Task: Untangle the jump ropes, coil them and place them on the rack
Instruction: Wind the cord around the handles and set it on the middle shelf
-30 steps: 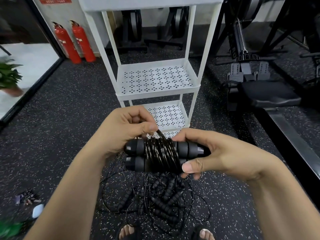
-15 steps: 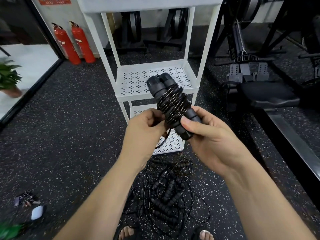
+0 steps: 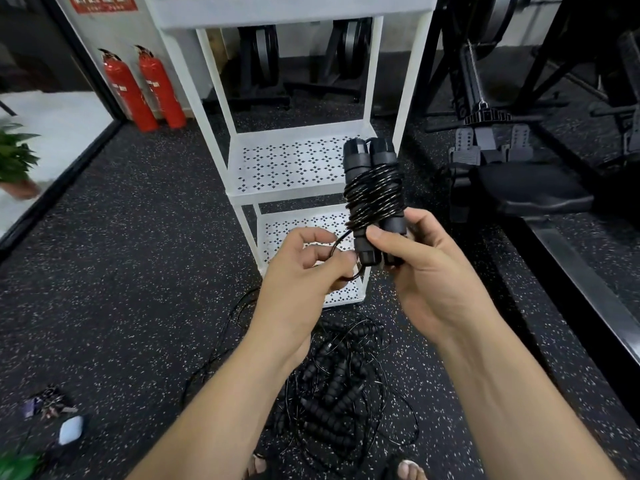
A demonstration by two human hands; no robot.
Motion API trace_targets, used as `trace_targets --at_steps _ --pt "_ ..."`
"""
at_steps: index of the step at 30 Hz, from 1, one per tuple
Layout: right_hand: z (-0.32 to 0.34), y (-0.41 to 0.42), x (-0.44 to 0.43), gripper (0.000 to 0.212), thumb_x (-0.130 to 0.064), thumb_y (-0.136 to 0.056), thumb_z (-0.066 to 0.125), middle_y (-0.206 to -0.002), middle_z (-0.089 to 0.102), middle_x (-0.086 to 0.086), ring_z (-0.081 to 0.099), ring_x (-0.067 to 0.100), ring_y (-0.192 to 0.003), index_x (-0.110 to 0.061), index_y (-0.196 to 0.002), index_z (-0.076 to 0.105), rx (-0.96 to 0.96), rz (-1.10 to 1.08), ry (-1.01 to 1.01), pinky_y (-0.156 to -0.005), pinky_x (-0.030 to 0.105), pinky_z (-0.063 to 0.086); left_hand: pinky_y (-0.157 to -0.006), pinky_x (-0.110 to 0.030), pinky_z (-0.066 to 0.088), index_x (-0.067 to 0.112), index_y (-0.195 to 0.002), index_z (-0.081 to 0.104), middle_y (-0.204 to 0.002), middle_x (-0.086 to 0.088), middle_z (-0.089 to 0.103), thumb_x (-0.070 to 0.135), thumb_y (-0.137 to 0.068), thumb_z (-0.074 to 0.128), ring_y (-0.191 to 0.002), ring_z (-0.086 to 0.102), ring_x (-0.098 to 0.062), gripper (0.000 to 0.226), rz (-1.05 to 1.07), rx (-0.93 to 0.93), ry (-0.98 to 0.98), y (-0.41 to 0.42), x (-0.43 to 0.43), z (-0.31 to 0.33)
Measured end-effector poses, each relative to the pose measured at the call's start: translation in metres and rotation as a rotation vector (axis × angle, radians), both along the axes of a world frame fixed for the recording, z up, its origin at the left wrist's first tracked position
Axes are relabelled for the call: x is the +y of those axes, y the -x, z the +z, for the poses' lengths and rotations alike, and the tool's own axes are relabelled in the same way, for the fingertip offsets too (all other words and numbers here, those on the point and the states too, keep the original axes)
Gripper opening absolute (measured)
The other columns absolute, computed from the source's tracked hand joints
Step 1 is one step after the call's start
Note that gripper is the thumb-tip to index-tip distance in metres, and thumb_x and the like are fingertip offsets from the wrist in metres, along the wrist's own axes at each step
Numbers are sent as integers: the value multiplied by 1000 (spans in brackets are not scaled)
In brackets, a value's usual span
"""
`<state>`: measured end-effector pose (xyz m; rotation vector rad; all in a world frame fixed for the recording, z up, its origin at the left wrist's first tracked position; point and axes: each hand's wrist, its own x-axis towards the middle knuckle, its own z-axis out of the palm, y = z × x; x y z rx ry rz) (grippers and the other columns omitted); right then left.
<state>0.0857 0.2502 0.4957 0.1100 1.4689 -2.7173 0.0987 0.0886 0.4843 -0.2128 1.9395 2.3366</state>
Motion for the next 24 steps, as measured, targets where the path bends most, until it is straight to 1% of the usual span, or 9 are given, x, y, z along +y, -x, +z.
trace_targets --at_steps 2,5,7,10,12,15,19,22,24 --pt "-4 0 -2 41 3 -80 83 -83 69 -5 69 14 -81 -18 -108 63 5 -37 -39 -74 23 54 -85 -33 60 10 -122 62 -89 -6 73 8 -97 76 -84 71 -15 29 -23 -42 -64 -1 1 1" --pt "-8 0 -5 45 2 -82 86 -92 72 0 74 21 -92 -13 -118 63 25 -107 -112 -79 26 56 -79 -28 61 11 -122 62 -95 -11 75 9 -98 74 -84 74 -15 27 -61 -94 -142 -4 2 5" --pt "-10 0 -5 44 0 -81 88 -91 71 -2 75 20 -92 -14 -115 63 43 -153 -163 -78 24 56 -80 -28 61 12 -123 61 -98 -13 76 9 -98 74 -87 75 -15 28 -75 -97 -156 -6 2 8" --pt "-14 -1 -8 43 -8 -80 93 -88 73 -7 69 11 -84 -23 -107 63 95 -169 -311 -80 25 55 -80 -30 63 14 -117 61 -95 -16 79 6 -96 75 -85 75 -18 27 -39 -136 -223 -4 -1 13" --pt "-17 -1 -11 44 -13 -79 96 -88 74 -7 67 11 -83 -28 -105 64 122 -185 -418 -82 32 57 -80 -31 64 15 -116 60 -94 -16 79 5 -93 76 -83 76 -20 31 -2 -182 -291 -1 -5 15" --pt "-19 -2 -16 43 -16 -81 96 -92 77 -2 71 20 -87 -25 -108 64 149 -230 -531 -89 48 62 -79 -30 62 17 -116 61 -99 -13 81 10 -87 81 -88 75 -19 37 41 -215 -320 4 -10 17" --pt "-22 -3 -21 39 -17 -84 93 -97 79 1 74 27 -97 -20 -107 62 152 -226 -563 -95 59 59 -77 -27 47 21 -116 65 -109 -5 82 19 -75 85 -90 69 -12 45 104 -165 -246 5 -16 21" --pt "-27 -3 -24 38 -23 -83 93 -95 75 4 71 33 -95 -20 -102 60 150 -241 -588 -92 64 56 -72 -23 52 21 -115 69 -107 -7 82 12 -86 81 -84 68 -12 33 135 -147 -294 5 -19 24" --pt "-31 -2 -28 38 -24 -82 94 -92 72 1 69 29 -89 -25 -98 59 165 -301 -629 -88 63 56 -71 -21 58 19 -114 69 -104 -9 82 8 -87 80 -83 71 -12 32 137 -182 -388 3 -15 24"
